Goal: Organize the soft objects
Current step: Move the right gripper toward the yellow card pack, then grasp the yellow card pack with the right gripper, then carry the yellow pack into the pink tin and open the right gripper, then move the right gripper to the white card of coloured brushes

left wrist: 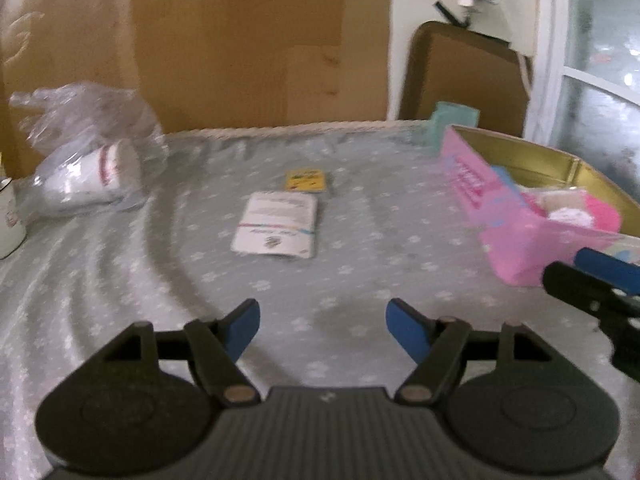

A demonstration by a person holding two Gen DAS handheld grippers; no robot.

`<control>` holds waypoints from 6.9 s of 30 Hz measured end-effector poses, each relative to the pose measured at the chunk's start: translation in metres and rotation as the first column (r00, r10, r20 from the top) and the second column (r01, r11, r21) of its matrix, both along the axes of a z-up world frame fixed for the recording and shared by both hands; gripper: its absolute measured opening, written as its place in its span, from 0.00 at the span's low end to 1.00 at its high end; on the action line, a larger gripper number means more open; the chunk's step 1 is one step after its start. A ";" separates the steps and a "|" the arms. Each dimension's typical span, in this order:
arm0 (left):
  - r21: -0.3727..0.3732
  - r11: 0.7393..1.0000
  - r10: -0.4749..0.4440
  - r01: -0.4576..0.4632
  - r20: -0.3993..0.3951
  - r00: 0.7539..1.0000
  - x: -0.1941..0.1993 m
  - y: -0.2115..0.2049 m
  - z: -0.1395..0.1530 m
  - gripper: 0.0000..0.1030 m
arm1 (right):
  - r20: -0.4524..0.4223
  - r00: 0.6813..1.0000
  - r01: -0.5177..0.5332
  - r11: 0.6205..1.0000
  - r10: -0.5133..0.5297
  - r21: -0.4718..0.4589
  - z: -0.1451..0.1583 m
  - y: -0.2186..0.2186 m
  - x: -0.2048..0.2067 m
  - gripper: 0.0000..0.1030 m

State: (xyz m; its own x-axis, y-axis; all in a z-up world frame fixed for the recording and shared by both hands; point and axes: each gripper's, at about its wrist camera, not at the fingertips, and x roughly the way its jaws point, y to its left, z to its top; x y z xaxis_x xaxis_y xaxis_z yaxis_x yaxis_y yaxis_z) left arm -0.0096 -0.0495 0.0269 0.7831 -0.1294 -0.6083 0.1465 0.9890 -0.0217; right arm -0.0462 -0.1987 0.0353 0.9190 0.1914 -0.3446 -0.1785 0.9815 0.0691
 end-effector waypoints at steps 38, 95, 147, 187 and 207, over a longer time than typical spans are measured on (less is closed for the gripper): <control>0.072 0.997 0.007 -0.012 0.060 0.998 0.010 0.032 -0.023 0.87 | -0.090 0.996 0.027 0.999 -0.025 0.028 -0.027 0.032 0.020 0.51; -0.022 0.988 0.151 -0.150 0.065 0.986 0.023 0.057 -0.019 0.93 | -0.300 0.942 0.108 0.981 -0.152 -0.159 -0.040 0.085 0.278 0.59; -0.099 0.809 -0.578 0.579 0.041 0.815 0.038 -0.242 0.065 0.55 | 0.146 0.977 0.168 0.983 -0.155 -0.078 0.026 -0.124 0.007 0.59; -0.047 0.999 0.001 -0.001 0.015 1.000 0.008 -0.002 -0.007 0.85 | -0.077 0.997 0.033 0.999 -0.031 0.027 0.047 -0.109 0.079 0.32; -0.225 0.918 0.352 -0.327 0.081 0.932 0.005 0.114 -0.016 0.88 | -0.289 0.931 -0.285 0.938 0.221 -0.199 -0.037 0.158 0.172 0.87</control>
State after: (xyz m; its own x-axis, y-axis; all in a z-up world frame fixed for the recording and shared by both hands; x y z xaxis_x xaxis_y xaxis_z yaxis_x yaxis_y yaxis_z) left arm -0.0048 0.0640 0.0110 0.8660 0.0456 -0.4979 -0.1835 0.9553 -0.2316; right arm 0.1256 -0.0408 -0.0022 0.7229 0.2909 -0.6267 -0.4300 0.8994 -0.0786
